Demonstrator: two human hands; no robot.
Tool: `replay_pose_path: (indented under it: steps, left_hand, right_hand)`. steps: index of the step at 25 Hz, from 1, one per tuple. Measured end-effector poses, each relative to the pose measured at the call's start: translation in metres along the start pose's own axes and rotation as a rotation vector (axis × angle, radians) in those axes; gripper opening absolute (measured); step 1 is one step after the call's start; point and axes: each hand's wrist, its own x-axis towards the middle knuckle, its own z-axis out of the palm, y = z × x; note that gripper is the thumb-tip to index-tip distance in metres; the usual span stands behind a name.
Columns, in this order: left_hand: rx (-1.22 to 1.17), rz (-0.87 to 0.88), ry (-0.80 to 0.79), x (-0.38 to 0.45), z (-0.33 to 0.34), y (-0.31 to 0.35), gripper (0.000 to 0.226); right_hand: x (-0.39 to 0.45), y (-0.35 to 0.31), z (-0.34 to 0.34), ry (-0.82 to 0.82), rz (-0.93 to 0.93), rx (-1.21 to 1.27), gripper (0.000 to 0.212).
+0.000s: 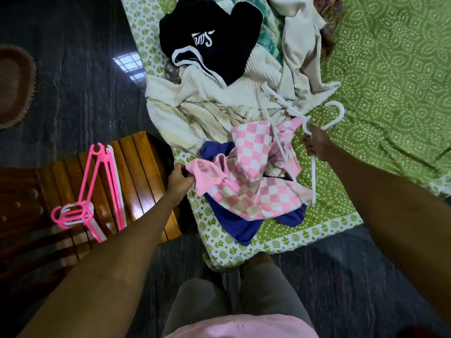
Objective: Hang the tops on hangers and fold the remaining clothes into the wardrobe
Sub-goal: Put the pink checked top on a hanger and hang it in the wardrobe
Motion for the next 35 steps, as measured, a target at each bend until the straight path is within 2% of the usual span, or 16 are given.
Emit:
replay_pose_path:
  steps: [2, 3, 6, 7, 9, 11, 13, 15, 18, 20, 23, 26, 28, 30, 33, 35]
  left_hand:
    - [0.043, -0.005, 0.012, 0.001, 0.004, 0.001, 0.025]
    - [0.067, -0.003, 0.013, 0.001, 0.007, 0.003, 0.026]
    - [0.129, 0.006, 0.002, -0.001, 0.012, 0.008, 0.029]
    - [0.159, 0.016, 0.006, 0.0, 0.014, 0.007, 0.028]
    - [0.231, 0.086, 0.003, 0.001, 0.017, 0.004, 0.019]
    - [0.298, 0.209, -0.048, 0.0, 0.018, 0.003, 0.018]
    - [0.399, 0.351, -0.122, 0.001, 0.014, 0.002, 0.026]
    - [0.525, 0.446, -0.178, 0.0, 0.009, 0.001, 0.039]
    - [0.451, 0.374, -0.173, -0.004, 0.015, 0.012, 0.039]
    - [0.327, 0.084, -0.406, -0.004, 0.027, 0.029, 0.028]
    - [0.577, -0.337, -0.83, -0.003, 0.036, 0.058, 0.025]
    - [0.727, -0.525, -0.917, 0.004, 0.031, 0.083, 0.02]
    - [0.797, -0.561, -0.916, 0.012, 0.028, 0.098, 0.022]
    - [0.859, -0.428, -0.849, 0.022, 0.029, 0.105, 0.023]
    - [0.636, 0.074, -0.42, 0.036, 0.038, 0.094, 0.026]
    - [0.361, 0.213, -0.173, 0.042, 0.041, 0.08, 0.021]
  right_hand:
    - [0.0, 0.006, 0.002, 0.108, 0.0, 0.026, 0.046]
    - [-0.002, 0.012, 0.006, 0.218, 0.015, -0.024, 0.057]
    - [-0.014, 0.037, 0.039, 0.634, 0.1, -0.36, 0.074]
    - [-0.023, 0.044, 0.055, 0.706, -0.02, -0.459, 0.071]
    - [-0.029, 0.058, 0.092, 0.551, -0.616, -0.657, 0.058]
    - [-0.04, 0.065, 0.125, 0.033, -1.041, -1.06, 0.054]
    - [-0.048, 0.066, 0.143, -0.314, -1.128, -1.572, 0.07]
    - [-0.049, 0.065, 0.142, -0.293, -0.937, -1.77, 0.086]
    - [-0.048, 0.063, 0.123, -0.401, -0.519, -1.651, 0.065]
    - [-0.041, 0.056, 0.107, -0.628, -0.234, -1.539, 0.042]
    - [-0.051, 0.037, 0.081, -0.884, 0.266, -1.462, 0.026]
    - [-0.058, 0.014, 0.049, -0.896, 0.504, -1.213, 0.034]
    - [-0.05, 0.009, 0.033, -0.878, 0.503, -1.042, 0.023]
    - [-0.042, 0.01, 0.027, -0.762, 0.383, -0.904, 0.02]
    - [-0.014, 0.029, 0.017, -0.296, -0.239, -1.026, 0.043]
    - [0.0, 0.044, 0.011, -0.119, -0.401, -1.04, 0.044]
